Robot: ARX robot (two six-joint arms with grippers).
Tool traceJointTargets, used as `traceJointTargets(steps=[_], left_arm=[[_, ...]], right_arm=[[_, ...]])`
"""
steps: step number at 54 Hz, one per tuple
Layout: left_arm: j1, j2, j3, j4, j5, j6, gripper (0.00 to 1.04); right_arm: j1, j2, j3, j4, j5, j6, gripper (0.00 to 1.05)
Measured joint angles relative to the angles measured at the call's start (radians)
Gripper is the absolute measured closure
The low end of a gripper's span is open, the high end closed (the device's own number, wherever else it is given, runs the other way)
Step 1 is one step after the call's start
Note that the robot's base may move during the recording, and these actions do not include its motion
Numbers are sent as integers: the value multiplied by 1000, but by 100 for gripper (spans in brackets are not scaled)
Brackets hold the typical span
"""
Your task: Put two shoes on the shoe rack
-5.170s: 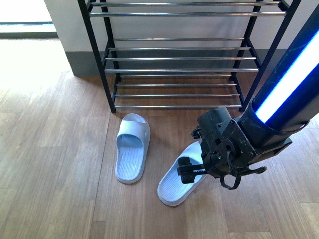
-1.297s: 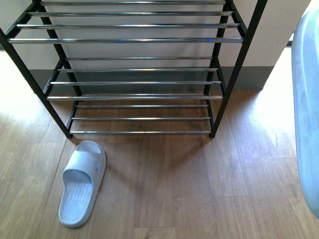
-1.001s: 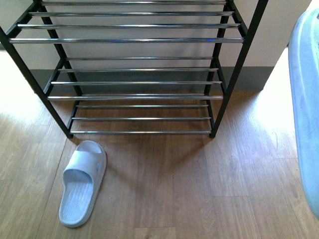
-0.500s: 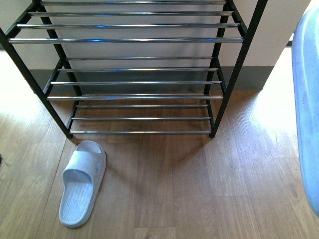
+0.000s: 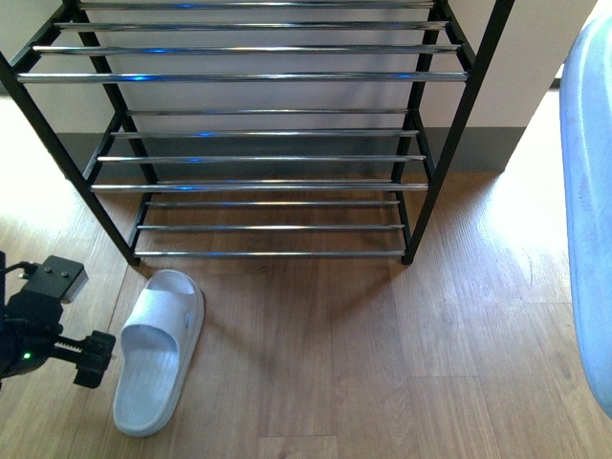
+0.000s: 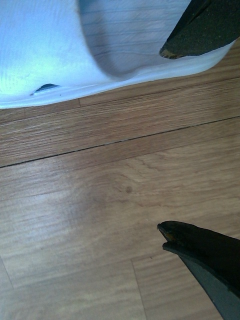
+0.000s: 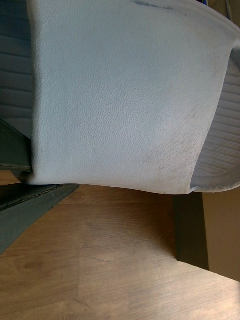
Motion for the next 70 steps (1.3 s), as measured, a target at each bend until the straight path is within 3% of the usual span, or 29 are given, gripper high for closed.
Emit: traceJointTargets(steps=[13, 23, 37, 54, 58, 70], left_arm=[[-45, 145, 266, -139, 80, -2, 9], [-57, 204, 398, -222, 84, 6, 10], [-65, 227, 434, -244, 84, 13, 55], [-68, 225, 429, -249, 90, 6, 98], [-69, 220, 420, -239, 93, -3, 103], [-73, 152, 317, -181, 88, -46, 103]], right_arm=[[0, 0, 0, 0, 0, 0, 103], [0, 0, 0, 0, 0, 0, 103], [0, 0, 0, 0, 0, 0, 103], [0, 0, 0, 0, 0, 0, 103], [0, 0, 0, 0, 0, 0, 103], [0, 0, 0, 0, 0, 0, 103]])
